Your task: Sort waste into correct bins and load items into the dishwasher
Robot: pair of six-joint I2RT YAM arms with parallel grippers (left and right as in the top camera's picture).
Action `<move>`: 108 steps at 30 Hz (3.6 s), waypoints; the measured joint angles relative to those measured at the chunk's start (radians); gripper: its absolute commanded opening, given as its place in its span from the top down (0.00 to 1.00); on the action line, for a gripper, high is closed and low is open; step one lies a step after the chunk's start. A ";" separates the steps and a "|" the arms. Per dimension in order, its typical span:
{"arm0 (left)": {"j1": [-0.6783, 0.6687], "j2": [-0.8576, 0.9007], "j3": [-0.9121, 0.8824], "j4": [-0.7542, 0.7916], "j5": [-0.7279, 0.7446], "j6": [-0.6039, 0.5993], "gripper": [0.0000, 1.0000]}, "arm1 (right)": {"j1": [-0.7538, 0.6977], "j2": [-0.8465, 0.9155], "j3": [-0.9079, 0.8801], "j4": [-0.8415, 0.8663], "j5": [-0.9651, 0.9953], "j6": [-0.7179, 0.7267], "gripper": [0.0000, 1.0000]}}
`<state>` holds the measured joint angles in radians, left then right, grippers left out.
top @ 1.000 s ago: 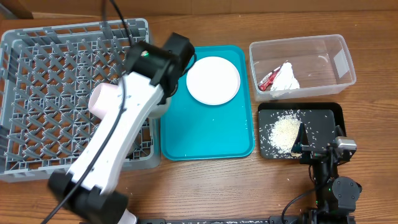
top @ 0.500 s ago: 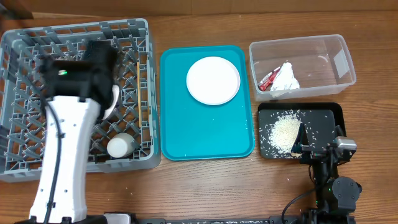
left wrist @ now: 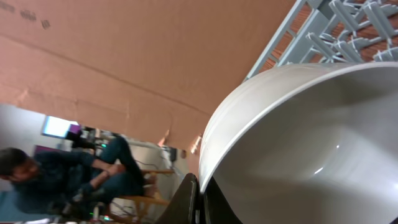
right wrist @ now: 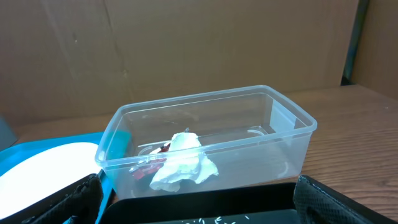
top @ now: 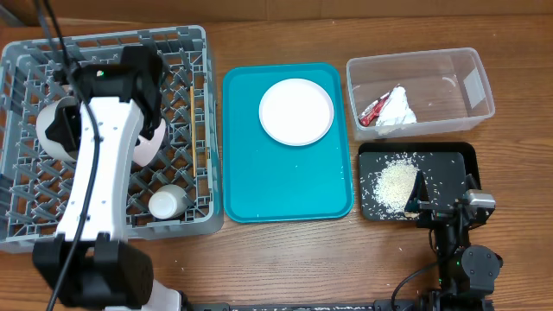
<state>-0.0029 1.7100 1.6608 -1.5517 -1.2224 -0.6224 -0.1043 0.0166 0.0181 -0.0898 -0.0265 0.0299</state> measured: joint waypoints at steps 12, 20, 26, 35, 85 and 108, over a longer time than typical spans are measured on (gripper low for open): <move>0.092 0.242 -0.005 0.021 -0.012 0.000 0.96 | 0.000 0.000 0.000 0.000 0.000 0.000 0.00; 0.090 0.283 -0.005 0.066 -0.008 0.000 0.92 | 0.000 0.000 0.000 0.000 0.000 0.000 0.00; 0.089 0.317 -0.005 0.089 0.007 0.000 0.92 | 0.000 0.000 0.000 0.000 0.000 0.000 0.00; 0.061 0.337 -0.005 0.093 0.005 0.027 0.88 | 0.000 0.000 0.000 0.000 0.000 0.000 0.00; 0.009 0.369 -0.005 0.367 -0.200 0.401 0.96 | 0.000 0.000 0.000 0.000 0.001 0.000 0.00; -0.109 0.389 -0.005 0.312 -0.122 0.432 0.00 | 0.000 0.000 0.000 0.000 0.000 0.000 0.00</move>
<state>-0.1123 2.0987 1.6554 -1.2396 -1.3449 -0.1902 -0.1043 0.0166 0.0181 -0.0895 -0.0265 0.0296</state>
